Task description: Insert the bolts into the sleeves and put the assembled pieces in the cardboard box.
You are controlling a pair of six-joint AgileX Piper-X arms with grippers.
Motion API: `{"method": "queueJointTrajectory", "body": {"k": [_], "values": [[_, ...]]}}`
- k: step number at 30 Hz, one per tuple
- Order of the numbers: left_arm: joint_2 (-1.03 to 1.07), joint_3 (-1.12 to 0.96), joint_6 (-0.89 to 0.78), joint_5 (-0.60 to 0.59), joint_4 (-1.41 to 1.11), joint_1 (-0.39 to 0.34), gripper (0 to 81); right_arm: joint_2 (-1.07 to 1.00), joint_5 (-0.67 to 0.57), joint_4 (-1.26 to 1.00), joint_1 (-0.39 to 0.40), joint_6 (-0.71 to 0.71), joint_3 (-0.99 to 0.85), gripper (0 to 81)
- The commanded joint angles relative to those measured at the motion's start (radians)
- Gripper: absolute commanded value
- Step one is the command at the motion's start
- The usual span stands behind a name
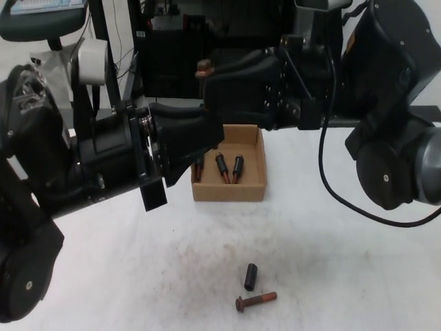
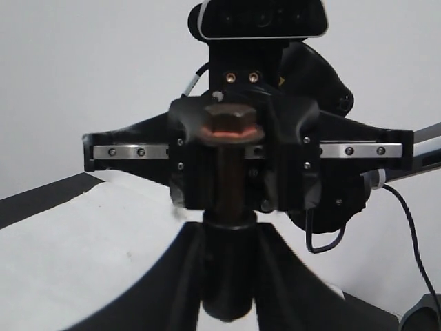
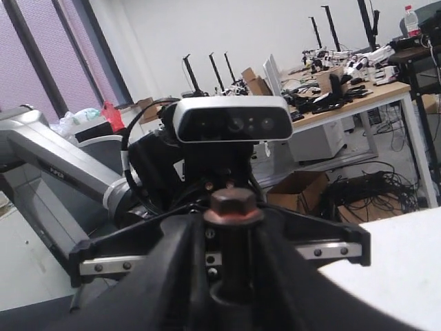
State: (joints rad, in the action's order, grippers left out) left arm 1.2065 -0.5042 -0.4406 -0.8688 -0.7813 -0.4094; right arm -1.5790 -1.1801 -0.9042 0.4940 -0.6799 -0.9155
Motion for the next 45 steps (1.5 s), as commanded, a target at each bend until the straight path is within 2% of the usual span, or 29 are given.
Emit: {"method": "queueJointTrajectory", "body": {"k": [1, 8, 16, 20, 22, 26, 28, 32, 35, 38, 41, 45], "values": [[-0.008, -0.012, -0.003, 0.015, -0.023, 0.002, 0.0, 0.007, -0.006, 0.034, 0.003, 0.000, -0.001, 41.2], [-0.008, -0.012, 0.000, 0.015, -0.023, 0.001, 0.0, 0.007, 0.006, -0.003, 0.003, 0.000, -0.001, 41.7], [-0.008, -0.012, 0.015, 0.015, 0.056, 0.011, 0.0, 0.009, 0.140, -0.081, -0.040, 0.000, -0.003, 41.7], [-0.008, -0.012, 0.066, 0.015, 0.119, 0.011, 0.0, 0.009, 0.187, -0.151, -0.068, -0.054, -0.003, 40.1], [-0.008, -0.012, 0.083, 0.017, 0.119, 0.011, 0.0, 0.009, 0.192, -0.158, -0.079, -0.054, -0.003, 32.1], [-0.008, -0.012, 0.147, 0.049, 0.119, 0.011, 0.0, 0.009, 0.242, -0.154, -0.087, -0.042, -0.003, 2.7], [-0.008, -0.012, 0.175, 0.099, 0.140, 0.011, 0.0, 0.009, 0.271, -0.142, -0.087, -0.020, -0.003, 0.4], [-0.008, -0.012, 0.228, 0.279, 0.236, 0.011, 0.0, 0.009, 0.371, 0.059, -0.089, 0.035, -0.010, 0.8], [-0.008, -0.012, 0.261, 0.437, 0.318, 0.011, 0.0, 0.009, 0.470, 0.382, -0.088, 0.199, -0.060, 0.8], [-0.003, -0.017, 0.318, 0.556, 0.369, 0.011, 0.0, -0.005, 0.681, 0.753, -0.088, 0.376, -0.144, 0.8], [0.030, -0.058, 0.329, 0.569, 0.422, 0.011, 0.0, -0.033, 0.807, 0.974, -0.088, 0.471, -0.232, 0.8], [0.155, -0.251, 0.326, 0.490, 0.635, 0.011, 0.0, -0.054, 0.814, 1.104, -0.088, 0.482, -0.311, 0.8]]}}
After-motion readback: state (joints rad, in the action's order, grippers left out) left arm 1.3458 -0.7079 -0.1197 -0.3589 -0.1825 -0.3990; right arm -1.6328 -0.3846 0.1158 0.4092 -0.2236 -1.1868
